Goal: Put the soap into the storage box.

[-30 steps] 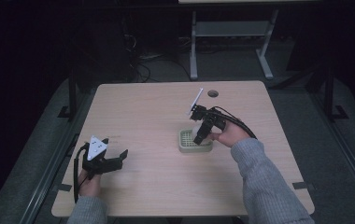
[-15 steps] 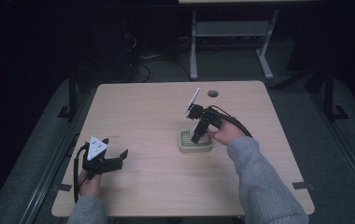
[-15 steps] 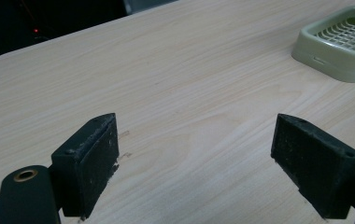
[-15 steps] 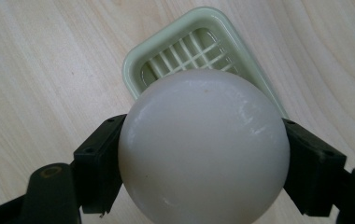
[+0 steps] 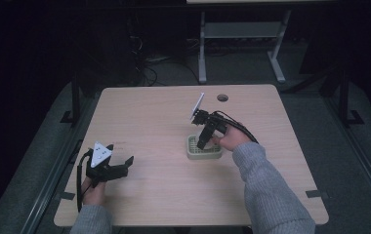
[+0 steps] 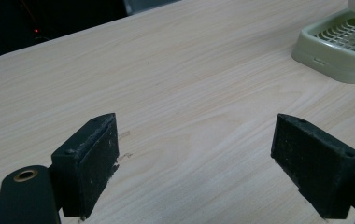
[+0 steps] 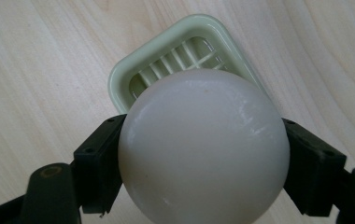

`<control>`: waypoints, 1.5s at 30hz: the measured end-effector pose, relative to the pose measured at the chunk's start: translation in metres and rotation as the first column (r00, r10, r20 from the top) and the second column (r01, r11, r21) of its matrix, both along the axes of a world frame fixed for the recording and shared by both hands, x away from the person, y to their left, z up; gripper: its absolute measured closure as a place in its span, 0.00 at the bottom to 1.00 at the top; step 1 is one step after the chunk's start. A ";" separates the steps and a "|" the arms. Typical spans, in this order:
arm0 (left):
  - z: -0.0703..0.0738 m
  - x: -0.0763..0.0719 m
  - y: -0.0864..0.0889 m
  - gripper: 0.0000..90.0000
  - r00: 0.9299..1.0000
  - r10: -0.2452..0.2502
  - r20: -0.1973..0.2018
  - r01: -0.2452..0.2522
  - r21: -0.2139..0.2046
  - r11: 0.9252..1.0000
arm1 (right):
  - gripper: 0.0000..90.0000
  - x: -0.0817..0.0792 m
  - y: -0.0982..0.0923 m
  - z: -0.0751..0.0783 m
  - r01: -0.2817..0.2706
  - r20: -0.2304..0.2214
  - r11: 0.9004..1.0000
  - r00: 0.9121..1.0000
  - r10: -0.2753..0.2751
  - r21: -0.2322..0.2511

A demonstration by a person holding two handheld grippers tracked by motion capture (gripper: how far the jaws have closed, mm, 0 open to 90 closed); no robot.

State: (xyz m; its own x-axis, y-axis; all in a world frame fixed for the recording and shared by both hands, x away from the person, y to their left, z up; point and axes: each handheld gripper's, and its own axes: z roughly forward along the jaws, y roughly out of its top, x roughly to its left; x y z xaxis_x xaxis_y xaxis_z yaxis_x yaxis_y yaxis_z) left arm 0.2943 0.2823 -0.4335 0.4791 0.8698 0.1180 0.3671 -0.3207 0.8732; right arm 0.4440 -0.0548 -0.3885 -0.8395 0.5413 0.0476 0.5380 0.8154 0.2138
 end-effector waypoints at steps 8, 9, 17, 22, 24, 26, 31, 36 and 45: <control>0.000 0.000 -0.001 0.16 1.000 -0.004 0.001 0.004 -0.002 1.000 | 0.26 0.003 0.003 -0.006 0.006 -0.001 1.000 1.000 -0.006 -0.021; 0.000 0.000 -0.001 0.17 1.000 -0.004 0.001 0.004 -0.003 1.000 | 0.26 0.003 0.004 -0.007 0.007 -0.005 1.000 1.000 -0.007 -0.017; 0.000 0.000 0.000 0.16 1.000 -0.003 -0.001 0.003 -0.002 1.000 | 0.26 0.004 0.007 -0.014 0.013 -0.006 0.999 1.000 -0.014 -0.034; 0.000 0.000 -0.001 0.16 1.000 -0.007 0.000 0.007 -0.004 1.000 | 0.26 0.005 0.006 -0.016 0.024 -0.001 0.999 1.000 -0.024 -0.038; 0.000 0.000 -0.001 0.16 1.000 -0.006 0.000 0.006 -0.006 1.000 | 0.26 0.005 0.006 -0.017 0.029 -0.003 0.999 1.000 -0.029 -0.040; 0.000 0.000 -0.001 0.17 1.000 -0.006 -0.002 0.006 -0.004 1.000 | 0.26 0.005 0.006 -0.018 0.028 0.002 0.999 1.000 -0.028 -0.040; 0.000 0.000 -0.001 0.16 1.000 -0.006 0.001 0.006 -0.005 1.000 | 0.26 0.006 0.005 -0.020 0.033 0.002 0.999 0.999 -0.033 -0.041; 0.000 0.000 -0.001 0.17 1.000 -0.006 0.001 0.006 -0.003 1.000 | 0.26 0.006 0.006 -0.022 0.039 -0.001 0.999 0.999 -0.039 -0.036; 0.000 0.000 0.000 0.16 1.000 -0.005 0.001 0.005 -0.004 1.000 | 0.26 0.006 0.007 -0.023 0.036 0.006 0.999 0.999 -0.036 -0.040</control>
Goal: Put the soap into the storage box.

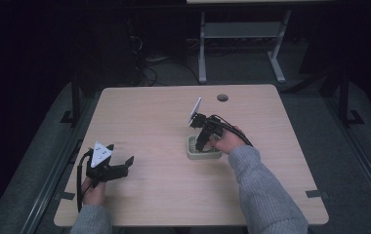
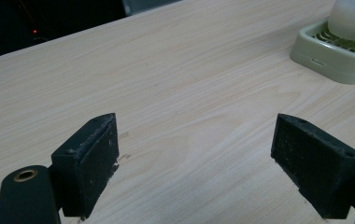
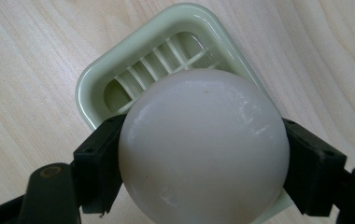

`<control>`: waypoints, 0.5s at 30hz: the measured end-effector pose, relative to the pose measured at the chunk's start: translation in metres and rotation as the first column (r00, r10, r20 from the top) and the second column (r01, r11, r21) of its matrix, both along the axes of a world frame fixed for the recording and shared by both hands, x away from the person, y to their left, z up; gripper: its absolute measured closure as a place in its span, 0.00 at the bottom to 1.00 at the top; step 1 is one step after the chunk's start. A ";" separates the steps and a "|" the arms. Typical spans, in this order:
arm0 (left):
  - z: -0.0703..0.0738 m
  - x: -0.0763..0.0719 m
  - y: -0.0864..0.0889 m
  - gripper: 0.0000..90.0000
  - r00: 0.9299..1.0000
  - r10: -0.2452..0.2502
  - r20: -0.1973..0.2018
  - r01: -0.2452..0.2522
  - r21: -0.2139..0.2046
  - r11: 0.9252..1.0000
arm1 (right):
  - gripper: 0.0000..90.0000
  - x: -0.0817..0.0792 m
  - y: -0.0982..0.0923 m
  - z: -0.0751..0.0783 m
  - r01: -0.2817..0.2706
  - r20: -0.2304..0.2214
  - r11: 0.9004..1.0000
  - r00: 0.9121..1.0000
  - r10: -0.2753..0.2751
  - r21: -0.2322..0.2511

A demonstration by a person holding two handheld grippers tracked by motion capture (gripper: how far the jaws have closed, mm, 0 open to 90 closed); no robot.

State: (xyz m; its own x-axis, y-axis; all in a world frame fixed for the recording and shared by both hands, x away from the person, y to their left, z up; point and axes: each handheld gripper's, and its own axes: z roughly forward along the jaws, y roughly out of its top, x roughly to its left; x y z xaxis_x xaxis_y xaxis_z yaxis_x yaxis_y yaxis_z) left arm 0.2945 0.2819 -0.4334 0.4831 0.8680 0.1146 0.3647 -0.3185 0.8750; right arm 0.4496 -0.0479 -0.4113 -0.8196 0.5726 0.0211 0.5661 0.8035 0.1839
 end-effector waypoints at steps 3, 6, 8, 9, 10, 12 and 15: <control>0.000 0.000 0.000 0.17 1.000 -0.001 0.001 0.001 0.000 1.000 | 0.26 0.000 0.000 -0.001 0.000 0.000 1.000 1.000 0.000 -0.009; 0.000 0.000 0.000 0.17 1.000 0.000 0.001 0.000 -0.001 1.000 | 0.26 0.000 0.001 -0.001 0.000 0.000 1.000 1.000 0.000 -0.009; 0.000 0.000 0.000 0.16 1.000 0.001 0.001 -0.001 -0.002 1.000 | 0.26 0.000 0.001 -0.001 -0.003 0.001 1.000 1.000 0.003 -0.007; 0.000 0.000 0.000 0.16 1.000 0.001 0.001 -0.001 -0.003 1.000 | 0.26 0.000 0.001 -0.001 -0.003 0.000 1.000 1.000 0.003 -0.008; 0.000 0.000 0.000 0.16 1.000 0.001 0.001 -0.001 -0.002 1.000 | 0.26 0.000 0.001 -0.001 -0.004 -0.001 1.000 1.000 0.004 -0.008; 0.000 0.000 0.000 0.16 1.000 0.000 0.001 0.000 -0.003 1.000 | 0.26 -0.001 0.002 -0.001 -0.003 -0.003 1.000 1.000 0.003 -0.011; 0.000 0.000 0.000 0.16 1.000 0.000 0.002 0.000 -0.004 1.000 | 0.26 -0.001 0.002 -0.002 0.000 -0.005 1.000 1.000 0.000 -0.021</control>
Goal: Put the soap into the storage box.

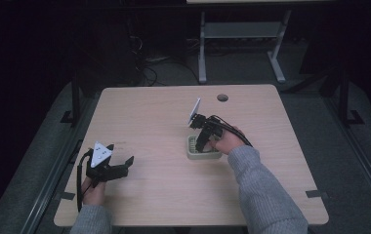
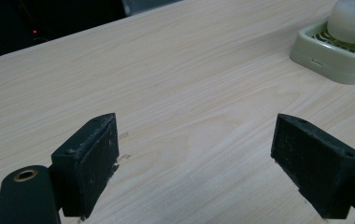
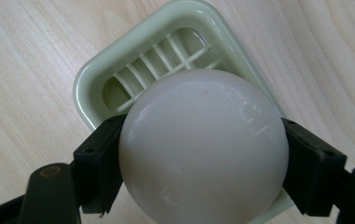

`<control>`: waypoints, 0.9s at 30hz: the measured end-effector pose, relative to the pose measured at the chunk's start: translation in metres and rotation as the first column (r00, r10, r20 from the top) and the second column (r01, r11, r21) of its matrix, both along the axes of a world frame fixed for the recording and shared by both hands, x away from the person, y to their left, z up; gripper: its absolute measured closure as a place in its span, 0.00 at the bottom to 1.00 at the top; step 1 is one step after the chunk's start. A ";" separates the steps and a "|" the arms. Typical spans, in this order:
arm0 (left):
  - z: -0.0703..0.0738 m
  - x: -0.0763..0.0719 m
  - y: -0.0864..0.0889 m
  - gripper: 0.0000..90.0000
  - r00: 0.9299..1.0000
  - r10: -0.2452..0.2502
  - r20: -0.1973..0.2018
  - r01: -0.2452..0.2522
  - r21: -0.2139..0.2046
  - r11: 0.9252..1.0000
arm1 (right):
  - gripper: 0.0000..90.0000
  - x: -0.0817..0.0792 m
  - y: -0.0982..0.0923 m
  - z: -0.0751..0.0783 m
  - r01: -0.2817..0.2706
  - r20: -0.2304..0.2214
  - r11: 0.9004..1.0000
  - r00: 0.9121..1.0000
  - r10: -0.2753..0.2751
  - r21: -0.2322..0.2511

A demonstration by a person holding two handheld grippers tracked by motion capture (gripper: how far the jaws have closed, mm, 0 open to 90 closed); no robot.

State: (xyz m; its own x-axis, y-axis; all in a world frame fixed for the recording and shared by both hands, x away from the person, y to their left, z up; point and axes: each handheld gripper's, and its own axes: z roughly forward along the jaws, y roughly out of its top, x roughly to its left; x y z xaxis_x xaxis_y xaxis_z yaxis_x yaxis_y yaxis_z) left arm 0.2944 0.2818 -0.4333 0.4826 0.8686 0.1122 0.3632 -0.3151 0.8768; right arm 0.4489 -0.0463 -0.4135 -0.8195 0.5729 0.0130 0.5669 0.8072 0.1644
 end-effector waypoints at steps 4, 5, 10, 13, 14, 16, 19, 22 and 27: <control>0.000 0.000 0.000 0.16 1.000 0.000 0.000 0.000 0.000 1.000 | 0.26 0.000 0.000 0.000 -0.002 -0.001 1.000 1.000 0.002 0.000; 0.000 0.000 0.000 0.16 1.000 0.000 0.000 0.000 0.000 1.000 | 0.26 0.000 0.000 -0.001 -0.002 -0.001 1.000 1.000 0.002 0.000; 0.000 0.000 0.000 0.17 1.000 0.000 0.000 0.000 0.000 1.000 | 0.26 0.000 0.000 -0.001 0.000 -0.005 1.000 1.000 0.000 -0.001; 0.000 0.000 0.000 0.17 1.000 0.000 0.001 0.000 -0.001 1.000 | 0.26 0.001 -0.001 0.000 0.004 -0.003 1.000 1.000 -0.004 0.001; 0.000 0.000 0.000 0.17 1.000 -0.002 0.000 0.002 0.002 1.000 | 0.26 0.001 -0.001 0.001 0.007 -0.007 1.000 1.000 -0.007 0.008; 0.000 0.000 0.000 0.16 1.000 -0.002 -0.001 0.002 0.005 1.000 | 0.26 0.000 -0.002 0.002 0.009 -0.009 1.000 1.000 -0.009 0.012; 0.000 0.000 0.000 0.17 1.000 -0.002 -0.002 0.002 0.005 1.000 | 0.25 0.000 -0.004 0.004 0.010 -0.004 1.000 1.000 -0.010 0.027; 0.000 0.000 -0.001 0.17 1.000 -0.001 -0.002 0.001 0.004 1.000 | 0.25 0.000 -0.007 0.008 0.024 -0.005 0.999 1.000 -0.024 0.044; 0.000 -0.001 -0.001 0.16 1.000 -0.003 -0.001 0.003 0.000 1.000 | 0.24 -0.002 -0.013 0.014 0.029 0.004 0.998 1.000 -0.029 0.060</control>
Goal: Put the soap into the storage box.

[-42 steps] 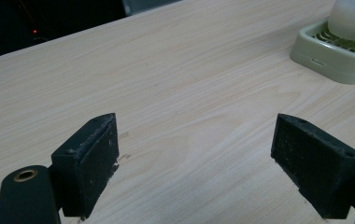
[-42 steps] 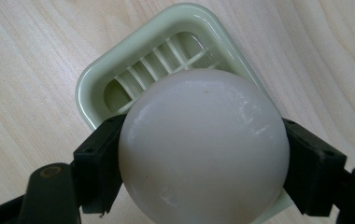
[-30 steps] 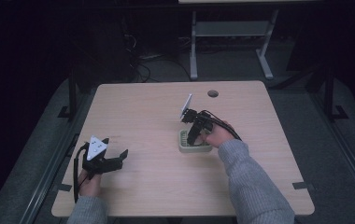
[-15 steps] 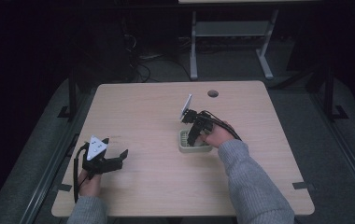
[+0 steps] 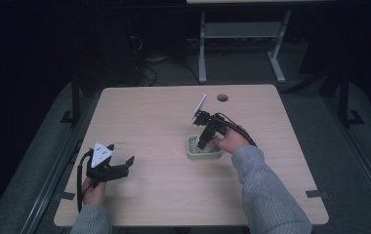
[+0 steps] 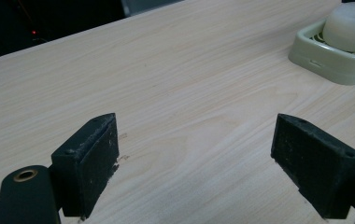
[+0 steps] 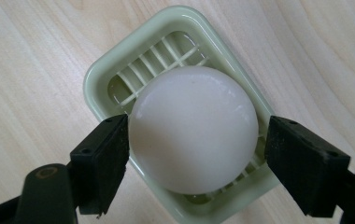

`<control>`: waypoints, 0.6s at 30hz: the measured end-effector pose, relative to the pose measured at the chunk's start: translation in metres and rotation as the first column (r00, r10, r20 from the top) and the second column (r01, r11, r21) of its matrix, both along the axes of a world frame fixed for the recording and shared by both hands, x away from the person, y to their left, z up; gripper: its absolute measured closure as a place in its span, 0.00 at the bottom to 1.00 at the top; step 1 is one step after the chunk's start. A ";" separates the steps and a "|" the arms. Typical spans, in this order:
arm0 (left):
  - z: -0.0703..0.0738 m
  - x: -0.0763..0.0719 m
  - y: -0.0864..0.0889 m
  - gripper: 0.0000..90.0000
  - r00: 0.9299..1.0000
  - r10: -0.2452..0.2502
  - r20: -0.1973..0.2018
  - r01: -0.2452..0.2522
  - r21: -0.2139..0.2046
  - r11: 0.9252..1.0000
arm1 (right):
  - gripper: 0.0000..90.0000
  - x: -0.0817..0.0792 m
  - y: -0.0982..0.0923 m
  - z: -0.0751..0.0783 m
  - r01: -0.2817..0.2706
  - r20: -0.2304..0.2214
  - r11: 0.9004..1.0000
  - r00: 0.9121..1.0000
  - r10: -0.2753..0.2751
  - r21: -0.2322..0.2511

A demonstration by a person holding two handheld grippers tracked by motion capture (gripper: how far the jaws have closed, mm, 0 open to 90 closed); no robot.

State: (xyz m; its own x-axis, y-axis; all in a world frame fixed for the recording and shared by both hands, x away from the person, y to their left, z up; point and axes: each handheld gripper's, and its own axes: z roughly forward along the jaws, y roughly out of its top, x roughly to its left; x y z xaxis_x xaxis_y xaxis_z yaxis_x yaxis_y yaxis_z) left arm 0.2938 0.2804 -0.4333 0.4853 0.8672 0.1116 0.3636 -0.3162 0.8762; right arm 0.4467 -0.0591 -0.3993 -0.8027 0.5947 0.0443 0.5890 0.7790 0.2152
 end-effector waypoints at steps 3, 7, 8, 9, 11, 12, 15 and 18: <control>0.000 -0.001 0.000 0.17 1.000 0.000 -0.001 0.000 -0.001 1.000 | 0.24 -0.002 -0.004 0.004 -0.002 0.006 1.000 1.000 0.001 0.009; 0.000 0.000 0.000 0.17 1.000 0.000 -0.002 0.000 0.001 1.000 | 0.24 -0.005 -0.008 0.009 0.002 0.016 1.000 1.000 -0.002 0.024; 0.000 0.000 0.000 0.16 1.000 0.000 -0.003 0.001 0.003 1.000 | 0.24 -0.005 -0.009 0.010 0.002 0.015 1.000 1.000 -0.003 0.028; 0.000 0.000 0.000 0.17 1.000 -0.001 -0.001 0.001 0.003 1.000 | 0.24 -0.005 -0.010 0.011 0.009 0.008 0.999 1.000 -0.009 0.031; 0.000 0.000 0.000 0.16 1.000 0.002 0.000 -0.002 0.001 1.000 | 0.24 -0.005 -0.012 0.012 0.008 0.014 0.999 1.000 -0.009 0.038; 0.000 0.000 0.000 0.16 1.000 0.002 -0.001 -0.002 0.002 1.000 | 0.24 -0.006 -0.013 0.013 0.011 0.010 0.999 1.000 -0.011 0.041; 0.000 0.000 0.000 0.16 1.000 0.002 0.000 -0.002 0.001 1.000 | 0.24 -0.007 -0.015 0.015 0.012 0.013 0.999 1.000 -0.012 0.042; 0.000 -0.001 0.000 0.17 1.000 0.001 -0.001 -0.001 0.000 1.000 | 0.24 -0.009 -0.018 0.017 0.008 0.018 0.999 1.000 -0.009 0.053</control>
State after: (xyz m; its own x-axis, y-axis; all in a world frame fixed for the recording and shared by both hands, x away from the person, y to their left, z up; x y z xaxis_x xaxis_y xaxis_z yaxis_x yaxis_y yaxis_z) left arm 0.2932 0.2806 -0.4330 0.4847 0.8676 0.1109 0.3649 -0.3158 0.8758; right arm 0.4375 -0.0768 -0.3822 -0.7989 0.5984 0.0614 0.5908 0.7614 0.2667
